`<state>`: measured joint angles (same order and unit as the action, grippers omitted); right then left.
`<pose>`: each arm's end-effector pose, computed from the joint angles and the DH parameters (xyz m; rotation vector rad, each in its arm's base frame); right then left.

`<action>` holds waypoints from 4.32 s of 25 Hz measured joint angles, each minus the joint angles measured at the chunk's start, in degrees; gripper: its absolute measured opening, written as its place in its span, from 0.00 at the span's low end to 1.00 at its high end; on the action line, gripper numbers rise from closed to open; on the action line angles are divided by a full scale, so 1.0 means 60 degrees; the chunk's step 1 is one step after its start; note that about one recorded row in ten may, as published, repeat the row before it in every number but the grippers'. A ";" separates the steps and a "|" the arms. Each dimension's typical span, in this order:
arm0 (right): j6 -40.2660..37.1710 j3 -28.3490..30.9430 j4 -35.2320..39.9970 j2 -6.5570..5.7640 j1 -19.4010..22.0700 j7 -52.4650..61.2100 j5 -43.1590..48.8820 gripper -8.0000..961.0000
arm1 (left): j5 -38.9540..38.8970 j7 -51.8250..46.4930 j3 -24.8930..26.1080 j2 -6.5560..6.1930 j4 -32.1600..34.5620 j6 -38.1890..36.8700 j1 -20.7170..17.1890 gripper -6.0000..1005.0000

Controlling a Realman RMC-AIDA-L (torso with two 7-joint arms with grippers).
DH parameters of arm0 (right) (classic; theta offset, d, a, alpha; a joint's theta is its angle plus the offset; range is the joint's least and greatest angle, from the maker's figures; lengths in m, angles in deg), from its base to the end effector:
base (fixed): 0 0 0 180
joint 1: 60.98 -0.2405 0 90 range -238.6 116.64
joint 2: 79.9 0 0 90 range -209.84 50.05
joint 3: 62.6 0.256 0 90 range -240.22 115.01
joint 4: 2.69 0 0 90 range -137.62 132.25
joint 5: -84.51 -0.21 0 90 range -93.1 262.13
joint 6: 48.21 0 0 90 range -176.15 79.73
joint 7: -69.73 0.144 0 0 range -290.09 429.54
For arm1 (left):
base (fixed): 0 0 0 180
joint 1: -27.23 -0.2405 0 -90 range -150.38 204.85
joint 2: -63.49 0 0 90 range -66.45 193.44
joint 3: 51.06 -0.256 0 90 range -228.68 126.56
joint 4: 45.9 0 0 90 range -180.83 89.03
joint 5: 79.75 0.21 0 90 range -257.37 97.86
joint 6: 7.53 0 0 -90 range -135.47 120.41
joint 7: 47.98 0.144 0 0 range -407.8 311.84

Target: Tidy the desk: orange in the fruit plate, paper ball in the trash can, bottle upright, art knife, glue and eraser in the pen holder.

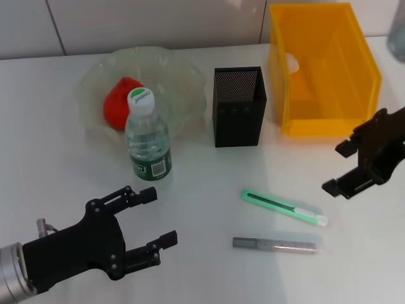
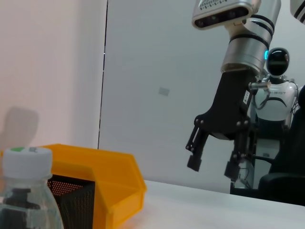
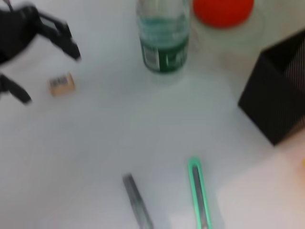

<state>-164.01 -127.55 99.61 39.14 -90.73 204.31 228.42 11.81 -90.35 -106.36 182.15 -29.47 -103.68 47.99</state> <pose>0.1579 0.3010 0.0828 -2.7389 0.6903 -0.4617 -0.2806 0.2386 -0.0499 -2.6607 -0.2771 -1.0575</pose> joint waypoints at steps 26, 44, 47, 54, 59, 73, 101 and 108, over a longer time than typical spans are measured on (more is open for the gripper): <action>0.2719 -0.3402 -0.3246 0.0074 -0.0806 0.2496 0.1678 0.60 | 0.0003 -0.0072 0.0018 0.0000 -0.0131 0.0249 0.0062 0.78; 0.3616 -0.4642 -0.4108 0.0070 -0.1003 0.2917 0.2136 0.51 | 0.0003 -0.0077 0.0018 0.0001 -0.0167 0.0255 0.0032 0.78; 0.3653 -0.4658 -0.4145 0.0073 -0.1004 0.2917 0.2123 0.50 | 0.0002 -0.0077 0.0018 0.0001 -0.0237 0.0254 0.0060 0.78; 0.3814 -0.4789 -0.4372 0.0080 -0.1004 0.2868 0.2085 0.49 | 0.0003 -0.0073 0.0017 0.0000 -0.0248 0.0254 0.0095 0.78; 0.3902 -0.5130 -0.4378 0.0083 -0.1035 0.2836 0.2077 0.48 | 0.0003 -0.0073 0.0018 -0.0015 -0.0248 0.0257 0.0112 0.78; 0.4187 -0.5268 -0.4672 0.0081 -0.1085 0.2800 0.1904 0.46 | 0.0002 -0.0085 0.0018 -0.0015 -0.0248 0.0264 0.0119 0.78; 0.4273 -0.5284 -0.5004 0.0051 -0.1095 0.2612 0.1814 0.18 | 0.0003 -0.0109 -0.0046 0.0001 -0.0263 0.0259 0.0144 0.78; 0.3943 -0.5103 -0.4307 0.0043 -0.0933 0.2528 0.1792 0.18 | 0.0002 -0.0132 -0.0013 -0.0001 -0.0263 0.0210 0.0146 0.78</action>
<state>-140.35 -158.17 73.76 39.40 -96.32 219.48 239.18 11.83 -91.14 -106.44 182.14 -31.05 -102.42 48.87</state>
